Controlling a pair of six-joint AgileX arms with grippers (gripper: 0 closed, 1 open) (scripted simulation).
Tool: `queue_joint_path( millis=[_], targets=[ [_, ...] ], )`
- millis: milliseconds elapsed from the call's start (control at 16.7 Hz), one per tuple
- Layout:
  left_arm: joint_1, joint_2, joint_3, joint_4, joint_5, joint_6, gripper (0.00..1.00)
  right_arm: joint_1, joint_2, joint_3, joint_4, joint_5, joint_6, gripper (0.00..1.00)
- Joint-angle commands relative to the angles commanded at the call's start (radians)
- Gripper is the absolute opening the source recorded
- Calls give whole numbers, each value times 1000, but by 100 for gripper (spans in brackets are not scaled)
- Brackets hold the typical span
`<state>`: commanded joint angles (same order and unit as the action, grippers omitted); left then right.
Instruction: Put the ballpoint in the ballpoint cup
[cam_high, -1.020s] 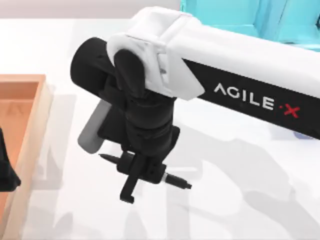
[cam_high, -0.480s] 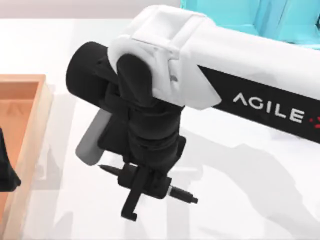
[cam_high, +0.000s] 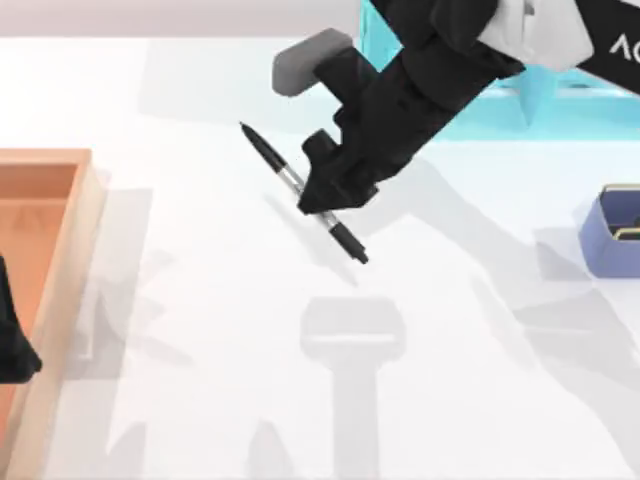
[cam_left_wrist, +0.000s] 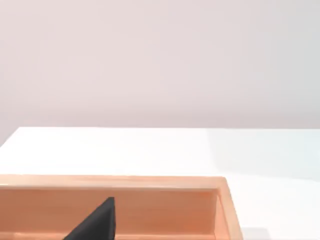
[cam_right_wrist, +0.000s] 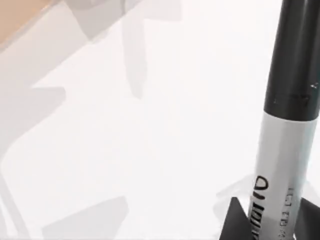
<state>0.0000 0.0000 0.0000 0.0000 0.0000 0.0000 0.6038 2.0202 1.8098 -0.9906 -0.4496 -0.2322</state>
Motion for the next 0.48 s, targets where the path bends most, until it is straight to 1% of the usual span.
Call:
queue_joint_path(
  millis=[240,480],
  targets=[
    [0,0,0,0,0,0,100,-320,-50,-117,394,-344,-83,0],
    [0,0,0,0,0,0,100,-569,-99,-275,759,-652,-160,0]
  ],
)
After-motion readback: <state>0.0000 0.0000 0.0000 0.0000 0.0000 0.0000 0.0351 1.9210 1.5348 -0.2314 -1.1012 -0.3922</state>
